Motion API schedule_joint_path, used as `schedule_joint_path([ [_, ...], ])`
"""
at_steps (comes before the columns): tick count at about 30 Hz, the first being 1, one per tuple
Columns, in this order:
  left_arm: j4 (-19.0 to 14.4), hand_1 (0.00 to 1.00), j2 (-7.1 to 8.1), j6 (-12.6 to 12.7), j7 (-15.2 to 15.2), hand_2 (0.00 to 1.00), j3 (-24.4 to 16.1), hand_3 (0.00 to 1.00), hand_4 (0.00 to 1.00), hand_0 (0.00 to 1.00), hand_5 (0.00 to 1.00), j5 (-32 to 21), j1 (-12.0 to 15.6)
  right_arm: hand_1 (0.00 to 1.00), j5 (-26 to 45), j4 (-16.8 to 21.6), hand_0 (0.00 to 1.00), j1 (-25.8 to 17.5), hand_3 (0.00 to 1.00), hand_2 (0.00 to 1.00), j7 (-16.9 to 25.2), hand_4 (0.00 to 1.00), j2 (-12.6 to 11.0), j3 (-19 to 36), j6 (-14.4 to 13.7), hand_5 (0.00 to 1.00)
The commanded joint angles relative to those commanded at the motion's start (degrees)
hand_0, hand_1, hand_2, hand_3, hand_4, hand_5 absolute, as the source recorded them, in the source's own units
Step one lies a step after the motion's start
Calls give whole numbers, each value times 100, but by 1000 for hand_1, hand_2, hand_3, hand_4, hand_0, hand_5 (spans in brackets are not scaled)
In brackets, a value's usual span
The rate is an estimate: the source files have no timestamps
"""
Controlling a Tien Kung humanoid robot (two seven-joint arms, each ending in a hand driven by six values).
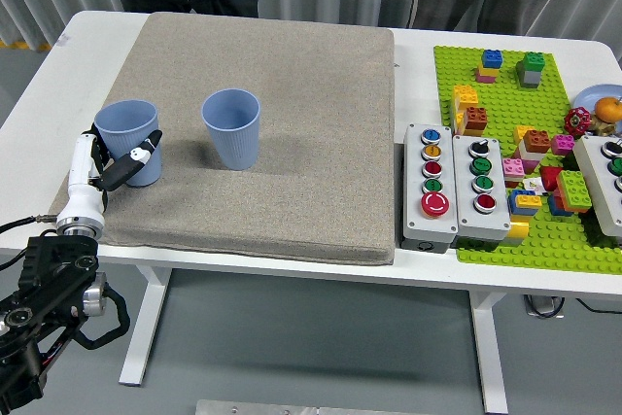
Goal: Pick cup pour cup place
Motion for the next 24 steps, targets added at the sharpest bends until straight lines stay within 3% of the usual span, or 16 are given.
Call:
schedule_joint_path([
  [12,-13,660,-4,-156,28,714,-29,681,773,660,272,74,-19,671,41,0,716,25,608,651,11,2,-3,-11,-13,174],
  [13,-19,686,-4,-172,31,748,-34,746,826,678,327,88,-22,672,44,0,716,27,607,650,11,2,-3,-12,-14,168],
  [24,-175,701,25,-213,107,766,-157,765,850,688,342,356,56,671,33,0,716,31,606,650,9,2,-6,-1,-15,168],
])
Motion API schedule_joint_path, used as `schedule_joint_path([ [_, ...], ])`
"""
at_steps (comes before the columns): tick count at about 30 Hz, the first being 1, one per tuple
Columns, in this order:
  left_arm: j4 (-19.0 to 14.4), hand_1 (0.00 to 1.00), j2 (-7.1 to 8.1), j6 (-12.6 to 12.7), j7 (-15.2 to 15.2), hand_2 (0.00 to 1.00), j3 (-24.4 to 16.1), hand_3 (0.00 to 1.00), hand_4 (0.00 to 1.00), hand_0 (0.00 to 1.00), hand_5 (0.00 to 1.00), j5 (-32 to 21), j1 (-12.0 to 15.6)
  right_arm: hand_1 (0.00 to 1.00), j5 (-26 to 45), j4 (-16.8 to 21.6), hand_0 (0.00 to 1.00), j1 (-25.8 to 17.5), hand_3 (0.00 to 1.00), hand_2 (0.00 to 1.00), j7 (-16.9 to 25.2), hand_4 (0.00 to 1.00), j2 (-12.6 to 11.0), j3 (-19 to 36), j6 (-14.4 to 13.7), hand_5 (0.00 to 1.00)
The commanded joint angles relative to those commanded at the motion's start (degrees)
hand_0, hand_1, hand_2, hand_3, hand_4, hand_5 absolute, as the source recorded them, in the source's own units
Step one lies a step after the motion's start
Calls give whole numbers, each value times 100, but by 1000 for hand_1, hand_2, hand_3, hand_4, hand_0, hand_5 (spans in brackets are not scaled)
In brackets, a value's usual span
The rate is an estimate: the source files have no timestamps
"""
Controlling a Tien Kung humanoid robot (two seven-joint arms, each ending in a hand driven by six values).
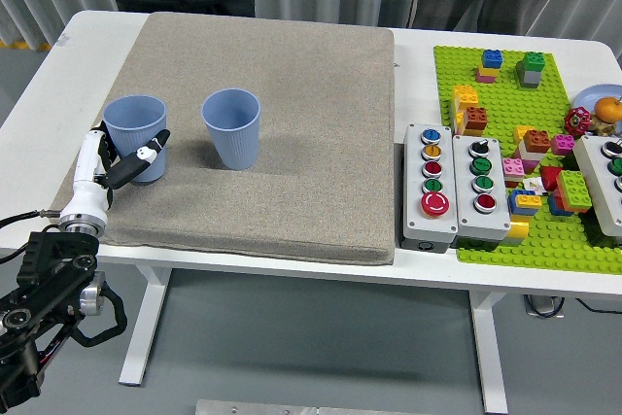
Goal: Pick cup pour cup place
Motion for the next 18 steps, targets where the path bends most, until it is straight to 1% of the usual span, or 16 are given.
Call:
schedule_joint_path([
  [1,0,713,3,-5,-6,787,2,773,850,703,342,-11,6,670,1,0,716,0,607,650,0,2,0,0,-1,166],
  [6,56,713,-10,-91,-8,787,8,773,850,703,342,-27,16,670,-17,0,716,-1,607,650,-5,2,3,11,-2,166],
  [7,59,751,-11,-99,-5,833,7,821,873,745,370,-22,17,670,-21,0,716,-1,606,650,-6,2,4,12,-2,166],
  [12,61,751,-14,-175,28,833,-10,821,873,745,370,41,16,670,-6,0,716,10,606,650,-3,2,4,12,-10,166],
  [13,58,769,-12,-184,34,866,-16,880,895,763,394,52,17,669,-1,0,716,12,606,650,-3,2,3,7,-12,166],
  [18,18,769,-6,-241,76,866,-76,880,895,763,394,149,33,669,9,0,716,14,606,650,-1,2,0,0,-16,166],
])
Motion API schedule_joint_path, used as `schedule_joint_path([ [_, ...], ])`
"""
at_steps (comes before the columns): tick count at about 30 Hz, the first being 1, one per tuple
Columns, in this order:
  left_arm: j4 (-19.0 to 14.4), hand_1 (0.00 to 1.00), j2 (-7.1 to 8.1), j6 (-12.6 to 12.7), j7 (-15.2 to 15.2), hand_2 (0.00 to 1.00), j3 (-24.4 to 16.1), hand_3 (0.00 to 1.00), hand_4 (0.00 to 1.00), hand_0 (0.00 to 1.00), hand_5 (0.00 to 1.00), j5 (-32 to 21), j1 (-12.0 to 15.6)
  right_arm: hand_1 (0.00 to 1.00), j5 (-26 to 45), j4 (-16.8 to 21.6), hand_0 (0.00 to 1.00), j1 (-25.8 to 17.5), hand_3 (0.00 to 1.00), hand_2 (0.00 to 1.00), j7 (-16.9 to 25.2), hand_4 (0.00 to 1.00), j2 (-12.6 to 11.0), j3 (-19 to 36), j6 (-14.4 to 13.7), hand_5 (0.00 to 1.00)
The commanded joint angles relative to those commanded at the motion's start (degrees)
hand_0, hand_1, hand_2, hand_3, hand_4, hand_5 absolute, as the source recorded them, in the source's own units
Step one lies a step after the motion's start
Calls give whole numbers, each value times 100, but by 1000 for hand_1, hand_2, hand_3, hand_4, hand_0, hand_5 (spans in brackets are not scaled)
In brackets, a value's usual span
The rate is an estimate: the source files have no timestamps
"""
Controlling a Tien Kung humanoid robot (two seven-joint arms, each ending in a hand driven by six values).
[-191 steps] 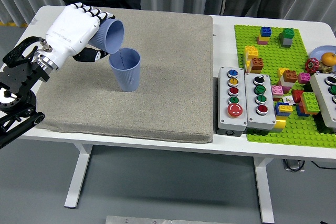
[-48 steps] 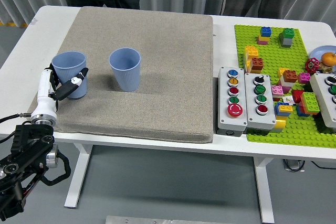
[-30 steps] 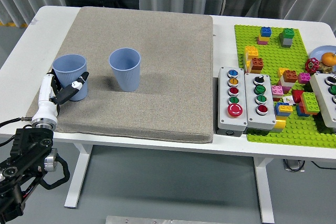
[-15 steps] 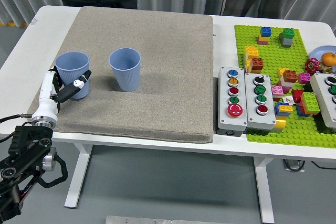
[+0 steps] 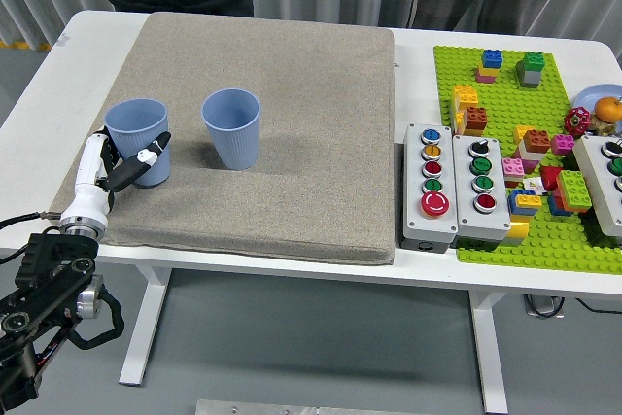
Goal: Pick cup pour cup place
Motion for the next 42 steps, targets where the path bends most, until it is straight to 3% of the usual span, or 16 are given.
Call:
schedule_joint_path([
  [1,-7,808,0,-8,7,926,-10,931,935,785,436,17,5,670,-2,0,716,0,606,650,0,2,0,1,0,165],
  [7,-121,826,18,-65,60,953,-112,948,915,804,412,209,113,670,-22,0,716,-18,606,650,2,2,-6,7,7,164],
  [30,-345,841,89,-187,193,957,-220,958,946,822,445,514,355,670,-164,0,716,-44,605,650,-17,2,-4,50,46,157],
  [31,-350,896,90,-201,209,998,-231,998,975,864,470,540,358,670,-162,0,716,-45,605,649,-17,2,-3,53,45,154],
  [37,-398,896,102,-322,300,998,-259,998,975,864,470,789,378,670,-154,0,716,-42,605,649,-17,2,-2,53,47,154],
  [38,-405,938,101,-324,306,998,-262,998,998,921,538,805,376,670,-151,0,716,-38,604,647,-16,2,-3,52,46,147],
  [42,-427,938,104,-367,360,998,-281,998,998,921,538,902,365,670,-137,0,716,-20,604,647,-13,2,-5,46,43,147],
])
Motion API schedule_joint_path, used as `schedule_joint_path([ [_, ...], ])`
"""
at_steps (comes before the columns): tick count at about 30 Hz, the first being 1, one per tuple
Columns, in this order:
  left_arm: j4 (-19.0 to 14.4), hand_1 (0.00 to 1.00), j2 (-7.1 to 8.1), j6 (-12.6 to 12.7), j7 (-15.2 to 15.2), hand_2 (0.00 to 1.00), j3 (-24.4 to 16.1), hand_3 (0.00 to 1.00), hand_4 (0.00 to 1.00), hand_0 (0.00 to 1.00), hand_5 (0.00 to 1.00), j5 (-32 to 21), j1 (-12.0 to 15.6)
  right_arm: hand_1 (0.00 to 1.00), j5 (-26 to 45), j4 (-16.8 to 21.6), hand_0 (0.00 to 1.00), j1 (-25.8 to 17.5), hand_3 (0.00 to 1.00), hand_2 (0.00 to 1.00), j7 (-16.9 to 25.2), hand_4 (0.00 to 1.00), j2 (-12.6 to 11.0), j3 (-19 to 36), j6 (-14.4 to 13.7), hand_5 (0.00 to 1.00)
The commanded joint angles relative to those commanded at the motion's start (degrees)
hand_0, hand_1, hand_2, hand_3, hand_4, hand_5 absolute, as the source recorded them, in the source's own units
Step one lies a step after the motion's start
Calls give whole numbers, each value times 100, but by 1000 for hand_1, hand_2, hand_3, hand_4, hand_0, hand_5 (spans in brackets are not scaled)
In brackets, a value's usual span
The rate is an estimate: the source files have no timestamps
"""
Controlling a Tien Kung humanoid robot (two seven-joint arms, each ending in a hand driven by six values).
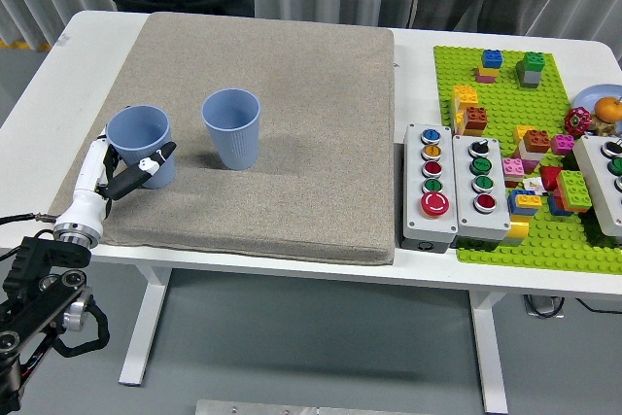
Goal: Pick cup pour cup place
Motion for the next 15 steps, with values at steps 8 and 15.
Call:
schedule_joint_path([
  [8,14,957,10,-6,39,998,-47,998,998,947,496,67,14,670,15,0,716,5,604,647,-1,2,0,-2,-4,144],
  [15,16,960,28,-18,57,998,-100,998,998,950,506,70,71,669,13,0,716,-2,603,647,-3,2,-2,-1,1,142],
])
